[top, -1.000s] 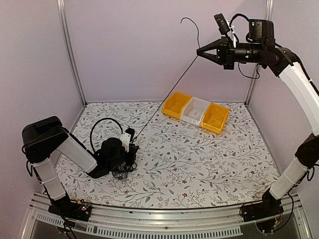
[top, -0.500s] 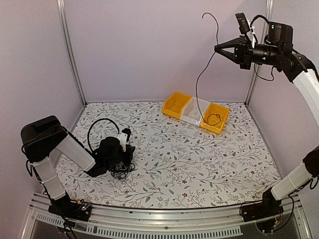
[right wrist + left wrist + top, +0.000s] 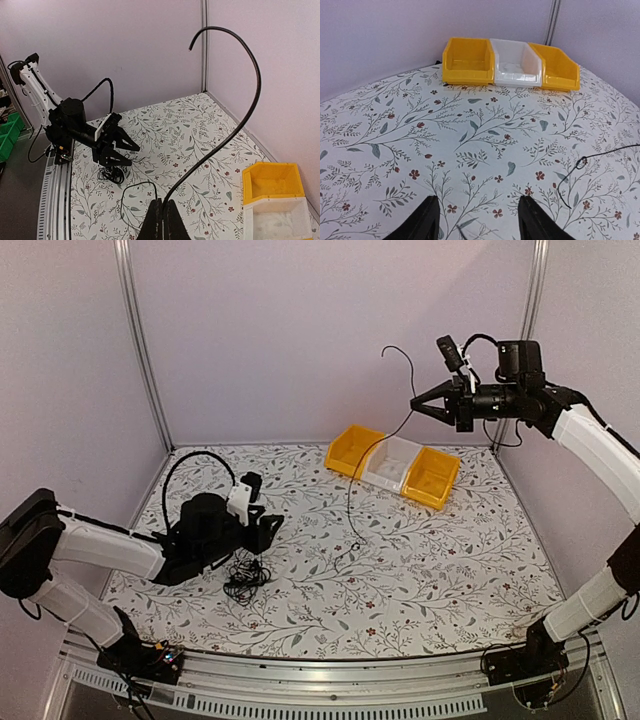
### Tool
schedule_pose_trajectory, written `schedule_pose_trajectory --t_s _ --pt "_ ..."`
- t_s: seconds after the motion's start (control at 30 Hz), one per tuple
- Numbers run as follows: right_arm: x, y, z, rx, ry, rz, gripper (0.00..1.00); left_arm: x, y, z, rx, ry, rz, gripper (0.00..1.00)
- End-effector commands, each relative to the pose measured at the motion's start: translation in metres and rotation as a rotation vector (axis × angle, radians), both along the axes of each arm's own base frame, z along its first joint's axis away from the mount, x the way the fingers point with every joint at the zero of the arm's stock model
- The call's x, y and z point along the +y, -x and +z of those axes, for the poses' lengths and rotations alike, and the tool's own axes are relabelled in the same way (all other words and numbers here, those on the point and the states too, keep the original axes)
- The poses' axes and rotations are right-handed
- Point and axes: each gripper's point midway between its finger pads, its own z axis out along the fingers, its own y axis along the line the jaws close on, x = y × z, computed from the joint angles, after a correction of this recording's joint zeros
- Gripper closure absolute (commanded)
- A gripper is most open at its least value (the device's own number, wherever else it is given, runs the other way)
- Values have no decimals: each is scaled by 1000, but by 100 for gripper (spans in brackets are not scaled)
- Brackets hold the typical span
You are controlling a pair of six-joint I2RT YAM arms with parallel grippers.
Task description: Untangle the cables
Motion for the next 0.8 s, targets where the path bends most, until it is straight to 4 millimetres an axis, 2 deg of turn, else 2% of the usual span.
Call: schedule_pose_trajectory --t_s 0.0,0.17,0.3,0.47,0.57,0.77 --pt "1 -1 -10 -5 -19 9 100 -17 6 25 -36 18 -72 46" --pt "3 -7 -43 44 1 5 100 -40 8 16 -7 -5 -136 44" --pt "3 -7 -64 90 19 7 100 -55 6 10 18 -70 -122 44" --pt "-1 3 -85 128 54 9 100 -67 8 4 41 -130 -155 41" --pt "-5 10 -98 144 75 2 100 -84 0 -2 34 -144 -189 41" --pt "-25 24 -121 195 120 -28 100 -124 -16 -45 115 -170 -273 47"
